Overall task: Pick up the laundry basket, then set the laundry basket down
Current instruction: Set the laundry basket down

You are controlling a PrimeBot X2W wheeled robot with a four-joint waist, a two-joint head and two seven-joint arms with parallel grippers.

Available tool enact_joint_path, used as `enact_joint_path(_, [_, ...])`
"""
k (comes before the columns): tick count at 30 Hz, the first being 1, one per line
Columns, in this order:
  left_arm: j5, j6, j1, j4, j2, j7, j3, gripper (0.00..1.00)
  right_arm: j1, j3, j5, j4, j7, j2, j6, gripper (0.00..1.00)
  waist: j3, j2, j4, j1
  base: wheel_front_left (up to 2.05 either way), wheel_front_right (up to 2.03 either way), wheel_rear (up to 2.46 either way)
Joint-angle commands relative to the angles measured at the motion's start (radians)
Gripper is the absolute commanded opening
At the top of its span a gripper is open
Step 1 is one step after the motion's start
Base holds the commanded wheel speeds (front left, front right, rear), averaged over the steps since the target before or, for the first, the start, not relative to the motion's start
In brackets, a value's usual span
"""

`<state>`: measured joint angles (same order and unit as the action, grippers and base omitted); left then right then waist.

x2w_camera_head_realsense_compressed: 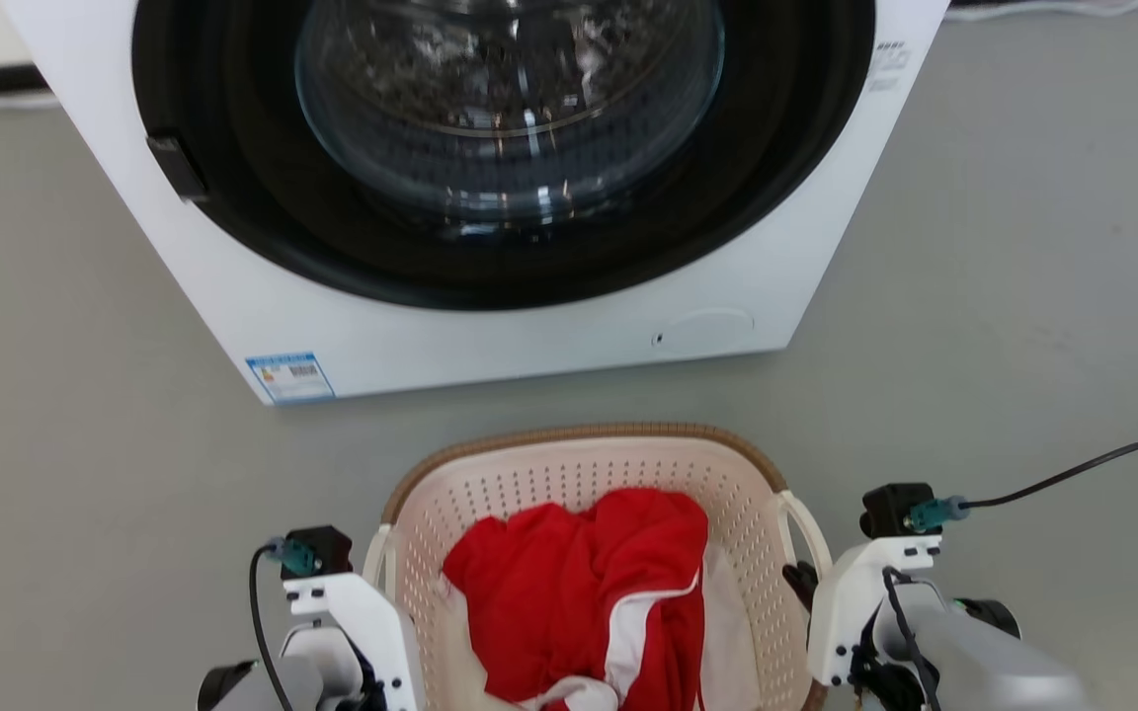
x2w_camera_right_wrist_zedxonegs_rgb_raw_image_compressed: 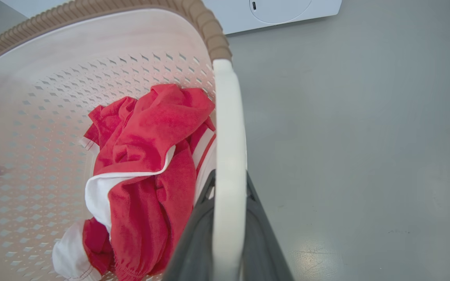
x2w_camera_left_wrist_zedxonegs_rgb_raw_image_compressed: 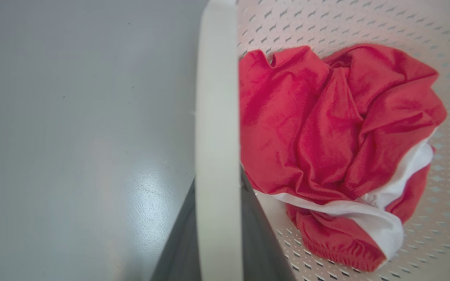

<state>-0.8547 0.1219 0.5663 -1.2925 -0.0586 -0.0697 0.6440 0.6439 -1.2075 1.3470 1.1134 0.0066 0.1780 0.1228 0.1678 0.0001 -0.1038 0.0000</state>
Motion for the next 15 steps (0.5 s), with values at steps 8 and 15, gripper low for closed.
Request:
enact_joint_path(8, [0.007,0.006,0.102,0.01,-0.025,0.066,-0.014,0.0,0.055,-0.012,0.006,-0.02,-0.085,0.022,0.008,0.0,0.144,-0.0001,0.014,0.0,0.0,0.0,0.0])
enact_joint_path(15, [0.016,0.001,0.159,0.007,-0.026,0.118,-0.009,0.0,0.098,-0.019,0.004,-0.026,-0.143,0.033,0.008,0.0,0.231,-0.0001,0.023,0.0,0.0,0.0,0.0])
